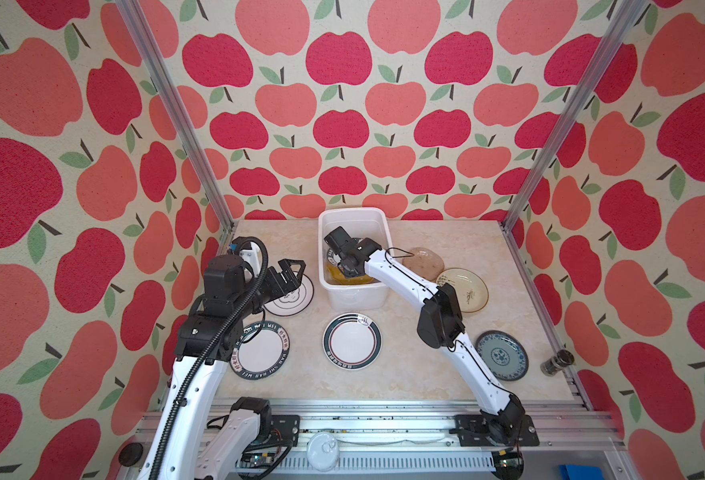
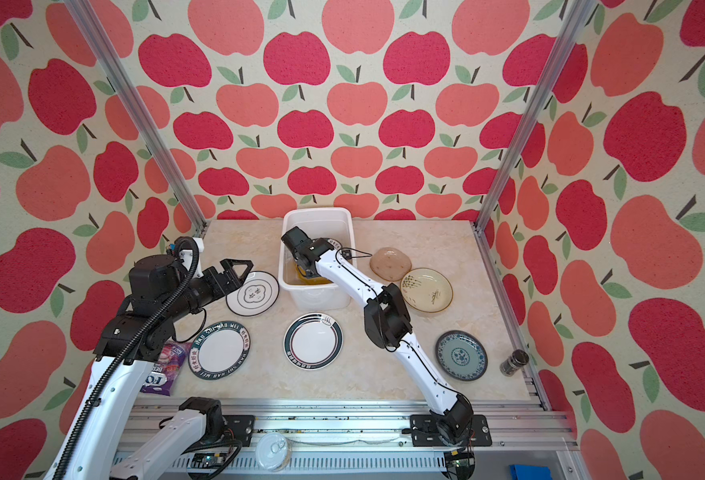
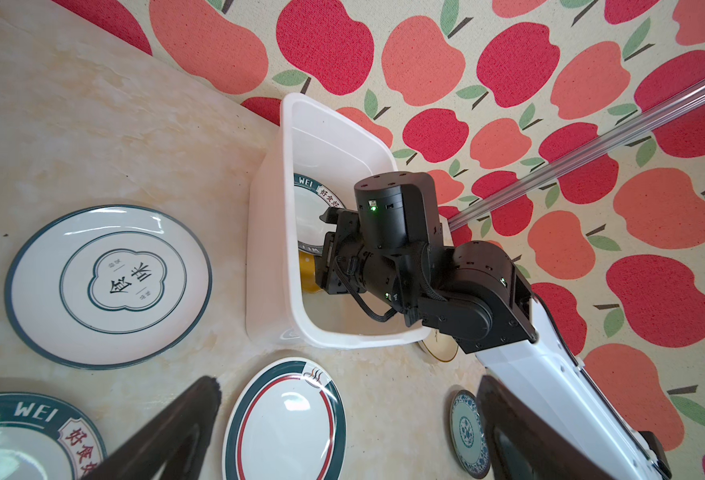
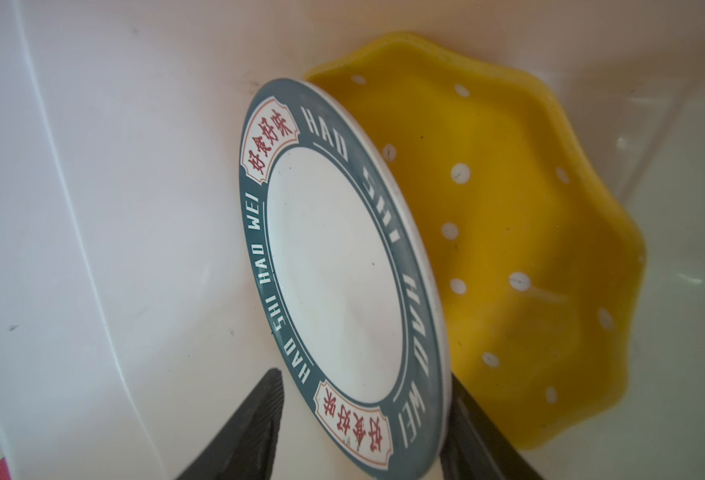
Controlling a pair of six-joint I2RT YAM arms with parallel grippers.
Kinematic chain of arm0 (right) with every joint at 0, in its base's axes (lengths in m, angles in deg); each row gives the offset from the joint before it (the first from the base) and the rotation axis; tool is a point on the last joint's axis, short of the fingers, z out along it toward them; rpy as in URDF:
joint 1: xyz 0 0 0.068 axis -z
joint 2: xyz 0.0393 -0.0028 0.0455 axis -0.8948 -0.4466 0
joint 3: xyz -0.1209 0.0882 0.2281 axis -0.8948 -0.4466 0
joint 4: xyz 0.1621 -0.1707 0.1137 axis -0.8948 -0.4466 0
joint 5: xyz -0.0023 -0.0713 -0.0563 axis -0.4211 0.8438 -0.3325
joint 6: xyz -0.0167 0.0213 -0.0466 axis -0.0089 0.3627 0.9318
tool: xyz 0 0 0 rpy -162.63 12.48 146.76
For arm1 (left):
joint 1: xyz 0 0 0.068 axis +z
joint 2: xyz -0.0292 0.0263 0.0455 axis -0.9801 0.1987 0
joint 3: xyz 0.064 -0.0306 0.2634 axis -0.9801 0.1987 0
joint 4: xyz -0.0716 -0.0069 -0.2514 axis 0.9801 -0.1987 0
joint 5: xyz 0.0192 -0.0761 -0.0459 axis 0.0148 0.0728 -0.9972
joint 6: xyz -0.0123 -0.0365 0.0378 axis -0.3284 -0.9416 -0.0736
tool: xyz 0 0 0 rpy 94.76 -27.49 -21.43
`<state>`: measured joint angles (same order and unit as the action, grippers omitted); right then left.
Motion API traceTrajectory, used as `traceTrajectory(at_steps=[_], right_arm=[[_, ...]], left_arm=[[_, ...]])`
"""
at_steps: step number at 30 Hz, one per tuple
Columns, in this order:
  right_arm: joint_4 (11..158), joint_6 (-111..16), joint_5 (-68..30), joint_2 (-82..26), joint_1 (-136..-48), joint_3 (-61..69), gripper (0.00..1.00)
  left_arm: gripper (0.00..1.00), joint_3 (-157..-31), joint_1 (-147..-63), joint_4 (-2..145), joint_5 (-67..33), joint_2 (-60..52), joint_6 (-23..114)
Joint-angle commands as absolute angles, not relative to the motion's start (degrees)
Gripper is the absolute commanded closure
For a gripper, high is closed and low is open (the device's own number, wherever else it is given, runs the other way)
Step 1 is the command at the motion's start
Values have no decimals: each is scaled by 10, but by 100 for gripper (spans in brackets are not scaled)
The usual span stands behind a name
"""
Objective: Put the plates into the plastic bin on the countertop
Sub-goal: 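Open the right gripper and raise it out of the bin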
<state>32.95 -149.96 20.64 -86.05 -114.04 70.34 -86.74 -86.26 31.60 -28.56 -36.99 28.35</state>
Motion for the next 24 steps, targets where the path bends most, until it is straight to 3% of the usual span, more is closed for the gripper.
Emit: traceTrajectory(at_steps=[1, 18, 20, 21, 24], right_arm=[[303, -1762, 210, -858, -1132, 702, 39], [256, -1780, 186, -852, -1127, 702, 30], [246, -1780, 181, -852, -1126, 705, 24], [241, -1780, 178, -852, -1125, 707, 15], [243, -1776, 173, -851, -1125, 706, 13]], left_arm=[[1, -884, -866, 301, -275, -379, 297], [1, -892, -865, 287, -263, -386, 307], [1, -892, -864, 285, -263, -387, 308], [1, -892, -864, 285, -262, -388, 308], [1, -892, -864, 282, -261, -390, 309]])
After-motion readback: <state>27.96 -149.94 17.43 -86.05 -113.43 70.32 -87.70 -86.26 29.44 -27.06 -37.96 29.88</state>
